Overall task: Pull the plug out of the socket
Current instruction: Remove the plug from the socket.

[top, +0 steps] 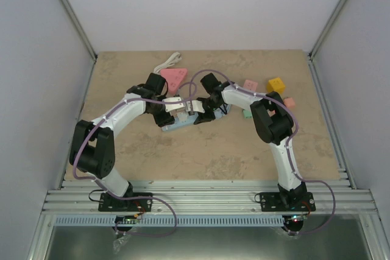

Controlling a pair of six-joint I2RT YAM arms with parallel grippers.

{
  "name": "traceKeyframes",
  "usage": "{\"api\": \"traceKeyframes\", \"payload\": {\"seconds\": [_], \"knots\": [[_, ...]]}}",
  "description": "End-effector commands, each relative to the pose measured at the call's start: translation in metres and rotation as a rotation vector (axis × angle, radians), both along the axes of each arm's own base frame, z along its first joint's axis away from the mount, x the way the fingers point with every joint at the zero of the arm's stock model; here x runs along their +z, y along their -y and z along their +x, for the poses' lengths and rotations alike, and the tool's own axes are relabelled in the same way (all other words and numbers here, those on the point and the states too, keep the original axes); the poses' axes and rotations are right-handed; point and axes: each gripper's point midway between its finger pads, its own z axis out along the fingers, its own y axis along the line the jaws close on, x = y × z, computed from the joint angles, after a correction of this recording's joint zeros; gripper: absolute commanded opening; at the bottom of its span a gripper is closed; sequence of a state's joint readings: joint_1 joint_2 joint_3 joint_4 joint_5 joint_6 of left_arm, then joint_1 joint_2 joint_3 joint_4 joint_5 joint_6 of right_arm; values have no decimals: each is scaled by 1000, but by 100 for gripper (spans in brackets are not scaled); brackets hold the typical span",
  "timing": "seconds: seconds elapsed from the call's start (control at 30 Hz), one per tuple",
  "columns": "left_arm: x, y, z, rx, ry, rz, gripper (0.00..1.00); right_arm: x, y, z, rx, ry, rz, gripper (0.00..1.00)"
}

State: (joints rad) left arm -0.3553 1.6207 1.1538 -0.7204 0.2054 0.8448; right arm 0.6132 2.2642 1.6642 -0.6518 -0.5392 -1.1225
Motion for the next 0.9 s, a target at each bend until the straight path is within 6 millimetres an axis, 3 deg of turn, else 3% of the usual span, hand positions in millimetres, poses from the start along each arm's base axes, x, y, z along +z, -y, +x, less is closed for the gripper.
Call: {"api": "traceKeyframes", "payload": {"seconds": [0.0,0.33,0.6,0.87], "knots": [[-8,-19,-6,14,-40,74,0,-63,43,-24,5,-61,-244,44],[-5,-47,-2,75,-30,118,0,-66,44,-22,1,-54,-253,43],[8,-69,-6,95,-18,129,0,-65,44,-21,-4,-53,-251,44],[32,-101,-18,140,12,149,0,-57,40,-18,-14,-38,-227,62]]}}
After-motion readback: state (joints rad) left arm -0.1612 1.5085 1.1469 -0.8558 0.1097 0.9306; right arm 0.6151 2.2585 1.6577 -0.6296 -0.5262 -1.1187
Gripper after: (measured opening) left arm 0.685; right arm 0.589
